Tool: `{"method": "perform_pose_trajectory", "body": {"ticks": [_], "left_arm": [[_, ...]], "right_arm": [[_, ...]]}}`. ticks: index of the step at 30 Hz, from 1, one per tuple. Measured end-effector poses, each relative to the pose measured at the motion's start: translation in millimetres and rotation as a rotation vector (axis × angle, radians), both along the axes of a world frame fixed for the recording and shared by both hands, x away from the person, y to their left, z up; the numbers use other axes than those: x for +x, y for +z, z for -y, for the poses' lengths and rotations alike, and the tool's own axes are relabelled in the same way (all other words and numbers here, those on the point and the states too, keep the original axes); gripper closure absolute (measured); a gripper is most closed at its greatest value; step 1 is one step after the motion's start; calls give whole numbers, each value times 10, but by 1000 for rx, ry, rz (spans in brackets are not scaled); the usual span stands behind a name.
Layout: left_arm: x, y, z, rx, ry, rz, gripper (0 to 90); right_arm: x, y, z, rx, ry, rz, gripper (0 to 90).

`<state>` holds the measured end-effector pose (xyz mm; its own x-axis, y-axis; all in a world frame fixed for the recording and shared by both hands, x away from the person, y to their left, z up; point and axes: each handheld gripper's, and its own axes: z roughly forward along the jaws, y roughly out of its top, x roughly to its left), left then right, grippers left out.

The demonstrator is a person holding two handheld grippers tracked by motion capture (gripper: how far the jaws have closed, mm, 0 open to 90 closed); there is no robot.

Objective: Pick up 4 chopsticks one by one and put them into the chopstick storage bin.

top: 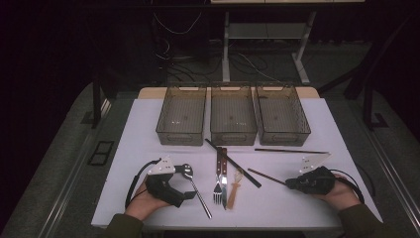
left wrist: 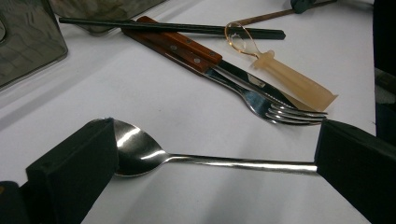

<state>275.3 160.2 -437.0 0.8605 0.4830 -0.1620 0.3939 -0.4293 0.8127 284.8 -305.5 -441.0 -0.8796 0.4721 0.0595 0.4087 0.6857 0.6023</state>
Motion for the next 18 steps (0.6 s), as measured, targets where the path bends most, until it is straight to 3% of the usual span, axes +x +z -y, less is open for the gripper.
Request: {"method": "perform_pose_trajectory", "body": {"ticks": [5, 18], "left_arm": [[-10, 5, -5, -7, -1, 3, 0], [-55, 13, -51, -26, 10, 40, 0]], "right_arm": [[10, 7, 23, 7, -12, 0, 858], [35, 144, 134, 101, -78, -2, 857]]}}
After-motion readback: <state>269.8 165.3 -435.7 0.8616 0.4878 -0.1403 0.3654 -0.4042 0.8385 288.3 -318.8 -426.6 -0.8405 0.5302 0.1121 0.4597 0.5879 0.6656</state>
